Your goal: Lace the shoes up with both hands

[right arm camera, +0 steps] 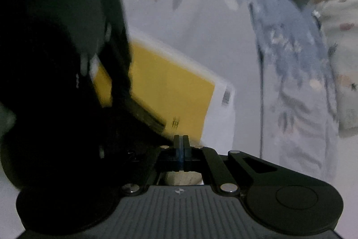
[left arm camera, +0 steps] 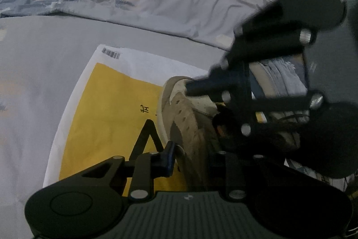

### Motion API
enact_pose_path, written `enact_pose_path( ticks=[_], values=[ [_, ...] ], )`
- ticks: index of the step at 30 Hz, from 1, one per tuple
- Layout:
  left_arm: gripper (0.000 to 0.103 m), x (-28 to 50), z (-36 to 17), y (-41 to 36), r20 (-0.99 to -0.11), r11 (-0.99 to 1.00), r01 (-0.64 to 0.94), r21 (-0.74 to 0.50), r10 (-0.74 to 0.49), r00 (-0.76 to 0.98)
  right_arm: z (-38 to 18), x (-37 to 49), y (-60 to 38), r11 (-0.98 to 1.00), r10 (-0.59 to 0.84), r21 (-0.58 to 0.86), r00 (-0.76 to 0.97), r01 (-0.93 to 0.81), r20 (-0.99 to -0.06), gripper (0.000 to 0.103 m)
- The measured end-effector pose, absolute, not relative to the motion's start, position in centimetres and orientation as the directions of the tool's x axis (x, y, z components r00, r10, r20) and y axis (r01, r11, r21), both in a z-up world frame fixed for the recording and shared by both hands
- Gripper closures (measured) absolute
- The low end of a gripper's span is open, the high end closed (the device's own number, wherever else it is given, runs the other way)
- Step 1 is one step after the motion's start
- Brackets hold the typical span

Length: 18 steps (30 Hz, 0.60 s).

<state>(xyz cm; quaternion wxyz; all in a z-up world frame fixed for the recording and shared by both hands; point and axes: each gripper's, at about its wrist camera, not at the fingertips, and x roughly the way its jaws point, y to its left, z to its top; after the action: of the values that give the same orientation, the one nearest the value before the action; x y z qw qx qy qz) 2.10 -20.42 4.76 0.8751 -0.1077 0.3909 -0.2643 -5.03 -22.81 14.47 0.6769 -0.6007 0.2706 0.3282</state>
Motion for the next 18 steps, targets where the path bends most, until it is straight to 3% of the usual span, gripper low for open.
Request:
enact_pose_path(
  ticks=[6,10,13,18],
  values=[
    [0.081,2.0,4.8,-20.2,-0.628,0.835,0.376,-0.403,-0.551,0.549,16.1,-4.5,-23.0,0.091,0.056,-0.615,0.620,-0.783,-0.782,0.103],
    [0.079,2.1,5.1,-19.7,-0.634,0.829,0.373,-0.416,-0.559,0.534,15.9,-3.8,-24.3,0.069,-0.032,-0.597,0.596,-0.800,-0.802,0.098],
    [0.079,2.1,5.3,-19.5,-0.640,0.829,0.377,-0.413,-0.559,0.527,15.2,-3.4,-24.2,0.049,-0.060,-0.559,0.557,-0.827,-0.829,0.079],
    [0.076,2.2,5.7,-19.1,-0.635,0.820,0.384,-0.424,-0.572,0.519,13.7,-4.1,-23.4,0.000,-0.064,-0.526,0.525,-0.851,-0.849,0.077]
  ],
)
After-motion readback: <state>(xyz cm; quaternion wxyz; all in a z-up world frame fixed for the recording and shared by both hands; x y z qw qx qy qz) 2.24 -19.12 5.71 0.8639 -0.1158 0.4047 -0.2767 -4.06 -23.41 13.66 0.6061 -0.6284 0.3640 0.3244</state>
